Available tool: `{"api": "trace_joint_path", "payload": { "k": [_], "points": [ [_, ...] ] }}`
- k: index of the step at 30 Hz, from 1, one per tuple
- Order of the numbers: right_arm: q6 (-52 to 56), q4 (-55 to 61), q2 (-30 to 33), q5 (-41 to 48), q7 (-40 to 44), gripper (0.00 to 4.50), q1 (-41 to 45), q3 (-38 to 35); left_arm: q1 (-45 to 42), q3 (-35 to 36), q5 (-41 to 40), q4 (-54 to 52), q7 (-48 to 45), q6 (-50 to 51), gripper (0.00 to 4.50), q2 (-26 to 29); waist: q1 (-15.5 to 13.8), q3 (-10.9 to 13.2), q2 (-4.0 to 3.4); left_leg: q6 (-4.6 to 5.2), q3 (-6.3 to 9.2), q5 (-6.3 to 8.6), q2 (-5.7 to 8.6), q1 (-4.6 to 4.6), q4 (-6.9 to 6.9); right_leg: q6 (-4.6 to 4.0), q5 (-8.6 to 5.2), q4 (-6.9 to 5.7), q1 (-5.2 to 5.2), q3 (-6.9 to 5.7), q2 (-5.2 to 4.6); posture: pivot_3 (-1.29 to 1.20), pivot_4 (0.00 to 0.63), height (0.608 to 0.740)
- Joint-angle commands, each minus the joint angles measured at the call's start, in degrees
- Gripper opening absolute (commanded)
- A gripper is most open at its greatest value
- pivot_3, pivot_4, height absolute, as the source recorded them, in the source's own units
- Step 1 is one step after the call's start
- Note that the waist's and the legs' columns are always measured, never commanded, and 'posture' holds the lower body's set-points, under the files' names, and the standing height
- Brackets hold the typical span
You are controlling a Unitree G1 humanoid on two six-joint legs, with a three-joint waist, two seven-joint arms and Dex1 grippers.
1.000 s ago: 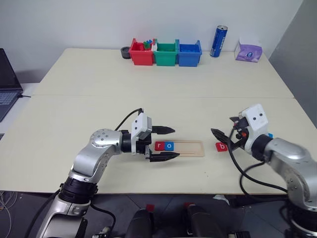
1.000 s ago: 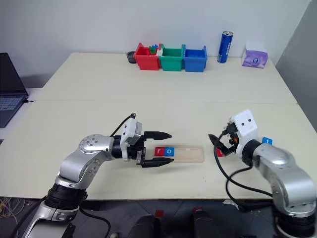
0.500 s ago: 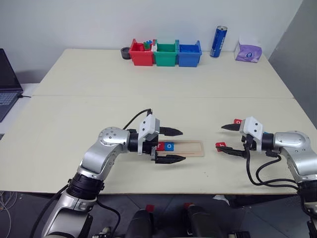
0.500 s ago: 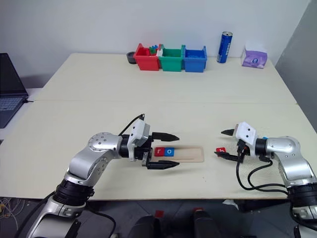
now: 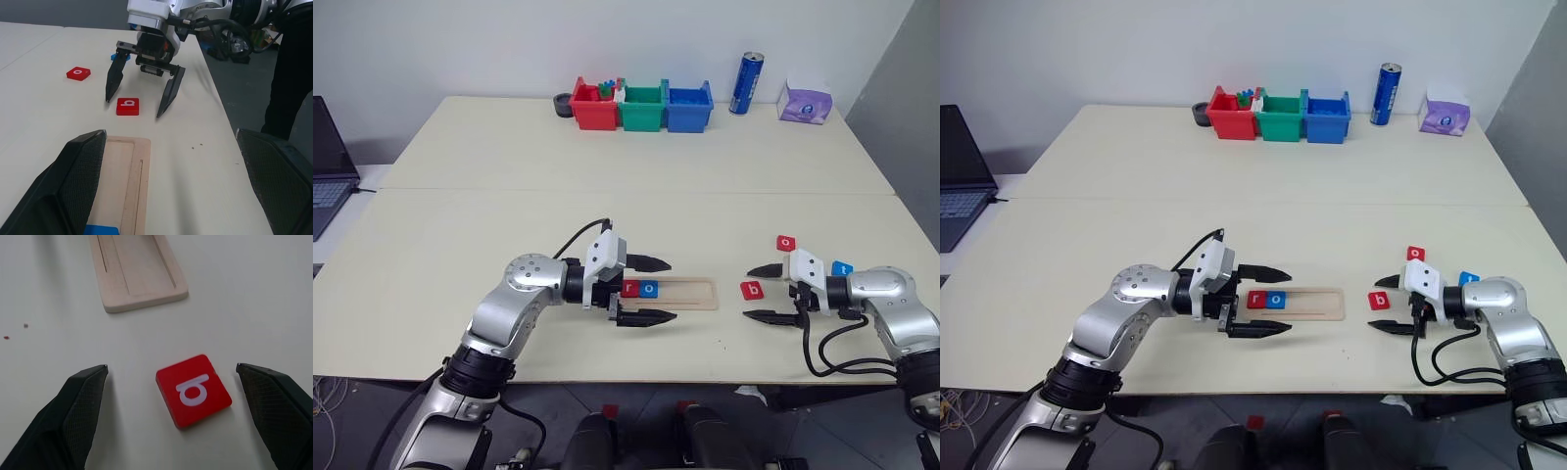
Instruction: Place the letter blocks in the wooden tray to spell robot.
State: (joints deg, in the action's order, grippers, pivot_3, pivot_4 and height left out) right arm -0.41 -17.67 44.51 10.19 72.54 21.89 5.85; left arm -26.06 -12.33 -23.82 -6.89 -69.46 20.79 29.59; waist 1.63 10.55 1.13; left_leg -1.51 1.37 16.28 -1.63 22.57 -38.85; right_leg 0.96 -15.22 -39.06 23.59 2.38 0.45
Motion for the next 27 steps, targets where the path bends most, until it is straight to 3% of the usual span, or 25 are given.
{"api": "trace_joint_path", "payload": {
  "k": [1, 6, 7, 10, 14, 16, 22, 27],
  "points": [
    [-2.0, -2.0, -0.3, -1.0, 0.2, 4.47, 2.4, 0.0, -0.3, -0.1, -0.6, -2.9, -0.4, -0.3, 4.50, 0.3, 0.0, 0.0, 0.00, 0.00, 0.00, 0.00, 0.00, -0.02, 0.00, 0.00, 0.00, -0.01, 0.00, 0.00, 0.00, 0.00, 0.150, 0.740],
    [-2.1, -4.1, -1.4, -1.5, 0.1, 4.47, 3.6, 0.2, -0.9, -0.7, -0.4, -3.2, 0.0, 0.2, 4.50, -0.3, 0.0, 0.0, 0.00, 0.00, 0.01, 0.00, 0.00, -0.05, 0.00, 0.00, 0.00, -0.01, -0.05, 0.01, 0.00, 0.00, 0.150, 0.740],
    [-1.9, -4.1, -1.5, -1.4, 0.2, 4.31, 3.7, 0.1, -1.1, -0.8, -0.4, -3.3, 0.1, 0.4, 4.50, -0.4, 0.0, 0.0, 0.00, 0.00, 0.01, 0.00, -0.01, -0.05, 0.00, 0.00, 0.00, -0.01, -0.05, 0.01, 0.00, 0.00, 0.150, 0.740],
    [-1.9, -4.1, -1.4, -1.3, 0.6, 3.59, 3.6, -0.1, -1.2, -0.8, -0.6, -3.6, 0.2, 0.7, 4.50, -0.2, 0.0, 0.0, -0.01, 0.00, 0.01, 0.00, 0.00, -0.07, -0.01, 0.00, 0.00, -0.01, -0.07, 0.02, 0.00, 0.00, 0.150, 0.740],
    [-2.1, -4.4, -1.0, -1.3, 1.2, 2.07, 3.4, -0.4, -1.1, -0.6, -0.5, -3.7, 0.1, 1.0, 4.50, 0.1, 0.0, 0.0, -0.01, 0.00, 0.01, 0.00, 0.00, -0.09, -0.01, 0.00, 0.00, -0.02, -0.09, 0.01, -0.01, 0.00, 0.150, 0.740],
    [-2.0, -4.4, -0.8, -1.2, 1.4, 1.54, 3.3, -0.6, -1.1, -0.5, -0.6, -3.7, 0.2, 0.9, 4.50, 0.0, 0.0, 0.0, -0.01, 0.00, 0.01, 0.00, 0.00, -0.09, -0.01, 0.00, 0.00, -0.02, -0.09, 0.01, -0.01, 0.00, 0.150, 0.740],
    [0.7, 0.5, -0.4, 0.2, 1.5, 1.43, 3.4, -1.3, -0.7, 1.3, -1.1, -3.7, 0.4, 0.8, 4.50, 0.9, 0.0, 0.0, -0.01, 0.00, 0.01, 0.00, -0.01, -0.09, -0.01, 0.00, 0.00, -0.02, -0.10, 0.01, -0.01, 0.00, 0.150, 0.740],
    [10.8, 11.5, -3.1, 4.5, -1.3, 1.43, 5.9, -1.6, 0.2, 4.6, -0.8, -0.1, -1.8, -1.9, 4.50, 5.3, 0.4, 0.0, -0.04, -0.01, 0.12, 0.00, -0.07, -0.21, 0.02, -0.01, 0.01, -0.08, -0.09, 0.05, 0.03, 0.00, 0.150, 0.740]
  ]
}}
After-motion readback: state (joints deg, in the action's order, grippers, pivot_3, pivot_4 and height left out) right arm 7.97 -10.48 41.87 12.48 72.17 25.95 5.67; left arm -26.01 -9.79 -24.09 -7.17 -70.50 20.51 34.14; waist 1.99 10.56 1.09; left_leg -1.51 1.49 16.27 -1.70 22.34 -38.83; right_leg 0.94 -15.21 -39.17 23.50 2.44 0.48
